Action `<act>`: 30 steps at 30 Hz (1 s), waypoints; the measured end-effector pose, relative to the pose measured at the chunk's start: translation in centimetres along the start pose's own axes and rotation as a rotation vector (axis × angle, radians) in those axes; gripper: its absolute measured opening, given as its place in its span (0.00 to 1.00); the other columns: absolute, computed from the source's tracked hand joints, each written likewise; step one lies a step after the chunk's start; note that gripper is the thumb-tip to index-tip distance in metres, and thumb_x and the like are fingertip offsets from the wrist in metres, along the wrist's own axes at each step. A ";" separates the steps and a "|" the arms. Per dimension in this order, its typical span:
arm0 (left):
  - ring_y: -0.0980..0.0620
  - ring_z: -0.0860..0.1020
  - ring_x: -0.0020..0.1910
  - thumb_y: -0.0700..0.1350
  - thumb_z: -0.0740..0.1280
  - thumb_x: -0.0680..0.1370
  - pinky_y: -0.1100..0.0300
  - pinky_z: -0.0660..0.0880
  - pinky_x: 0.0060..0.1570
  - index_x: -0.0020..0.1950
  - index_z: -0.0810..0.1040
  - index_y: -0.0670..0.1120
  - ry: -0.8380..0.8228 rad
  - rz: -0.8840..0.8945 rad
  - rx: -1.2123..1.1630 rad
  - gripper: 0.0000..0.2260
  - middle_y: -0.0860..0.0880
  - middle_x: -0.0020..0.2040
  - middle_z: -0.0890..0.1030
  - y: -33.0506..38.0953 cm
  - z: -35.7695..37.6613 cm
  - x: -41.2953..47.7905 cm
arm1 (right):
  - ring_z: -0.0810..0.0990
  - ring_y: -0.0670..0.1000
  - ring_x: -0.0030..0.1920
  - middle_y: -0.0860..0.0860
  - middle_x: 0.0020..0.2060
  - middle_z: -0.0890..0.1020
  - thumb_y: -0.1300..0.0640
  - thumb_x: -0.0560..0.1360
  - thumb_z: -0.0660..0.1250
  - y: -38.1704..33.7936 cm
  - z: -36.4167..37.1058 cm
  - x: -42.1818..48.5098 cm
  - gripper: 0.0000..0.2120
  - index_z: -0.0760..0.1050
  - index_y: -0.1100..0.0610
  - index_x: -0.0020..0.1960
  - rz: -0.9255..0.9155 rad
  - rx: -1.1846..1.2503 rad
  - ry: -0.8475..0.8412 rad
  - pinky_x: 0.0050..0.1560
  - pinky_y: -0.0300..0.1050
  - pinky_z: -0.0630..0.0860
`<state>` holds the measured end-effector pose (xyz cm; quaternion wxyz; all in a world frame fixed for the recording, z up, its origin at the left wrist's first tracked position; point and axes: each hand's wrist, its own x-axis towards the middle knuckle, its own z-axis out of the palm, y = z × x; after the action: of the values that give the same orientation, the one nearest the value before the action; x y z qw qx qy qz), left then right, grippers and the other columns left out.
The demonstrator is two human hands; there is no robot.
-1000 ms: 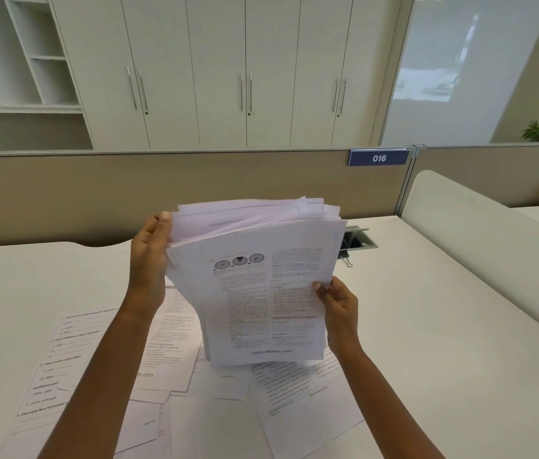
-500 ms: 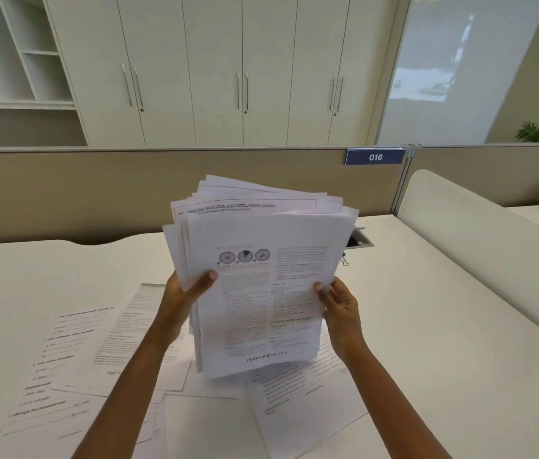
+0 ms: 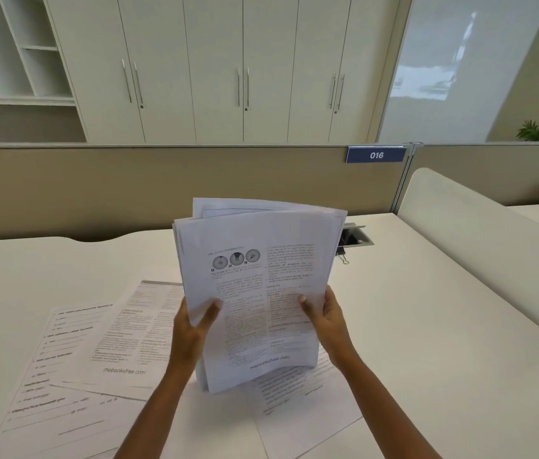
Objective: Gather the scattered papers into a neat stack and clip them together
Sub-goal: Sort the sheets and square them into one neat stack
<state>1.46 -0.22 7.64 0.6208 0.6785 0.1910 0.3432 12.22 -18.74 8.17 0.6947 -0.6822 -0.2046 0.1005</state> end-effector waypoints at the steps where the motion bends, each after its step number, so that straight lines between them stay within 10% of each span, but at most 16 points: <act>1: 0.45 0.78 0.53 0.75 0.67 0.49 0.46 0.76 0.53 0.61 0.72 0.43 -0.019 -0.048 0.003 0.51 0.44 0.57 0.78 -1.2 -0.1 -0.6 | 0.80 0.54 0.52 0.55 0.55 0.78 0.58 0.75 0.63 0.6 -0.1 -0.3 0.15 0.68 0.57 0.61 0.021 -0.039 -0.001 0.51 0.50 0.81; 7: 0.52 0.81 0.44 0.68 0.72 0.54 0.71 0.76 0.34 0.47 0.77 0.50 -0.083 -0.247 0.066 0.30 0.55 0.42 0.81 -6.1 0.1 -3.6 | 0.80 0.55 0.51 0.54 0.52 0.81 0.63 0.76 0.62 3.9 -0.2 -1.9 0.11 0.73 0.55 0.58 0.048 -0.081 0.052 0.51 0.49 0.80; 10: 0.49 0.79 0.44 0.47 0.71 0.70 0.72 0.77 0.32 0.54 0.78 0.42 -0.114 -0.277 0.094 0.15 0.52 0.42 0.81 -6.9 0.1 -3.2 | 0.80 0.53 0.49 0.51 0.49 0.81 0.64 0.76 0.62 4.2 0.0 -1.6 0.11 0.73 0.53 0.55 0.052 -0.097 0.057 0.49 0.47 0.80; 15: 0.45 0.77 0.46 0.39 0.67 0.74 0.57 0.75 0.47 0.57 0.75 0.35 -0.085 -0.286 0.129 0.13 0.40 0.50 0.80 -6.7 -0.4 -2.2 | 0.79 0.53 0.51 0.49 0.48 0.80 0.57 0.78 0.60 4.7 -0.8 -0.8 0.06 0.74 0.54 0.53 0.055 -0.385 0.060 0.46 0.34 0.75; 21: 0.45 0.76 0.51 0.37 0.65 0.76 0.53 0.72 0.55 0.64 0.71 0.37 0.052 -0.332 0.018 0.16 0.41 0.56 0.77 -6.8 -2.1 -1.6 | 0.61 0.57 0.70 0.57 0.69 0.62 0.35 0.66 0.67 5.7 -4.4 -0.8 0.44 0.57 0.59 0.71 0.550 -1.165 -0.009 0.65 0.57 0.66; 30: 0.45 0.75 0.50 0.40 0.65 0.76 0.52 0.72 0.52 0.65 0.71 0.40 0.134 -0.406 -0.068 0.18 0.39 0.59 0.77 -7.6 -3.9 -1.3 | 0.67 0.59 0.66 0.58 0.65 0.64 0.40 0.61 0.75 5.5 -5.9 -0.3 0.47 0.59 0.64 0.67 0.618 -1.149 0.018 0.63 0.52 0.71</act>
<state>-0.90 2.91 -0.10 0.6857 0.5802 0.3530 0.2618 15.20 -23.96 2.74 0.1602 -0.9732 -0.0140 0.1646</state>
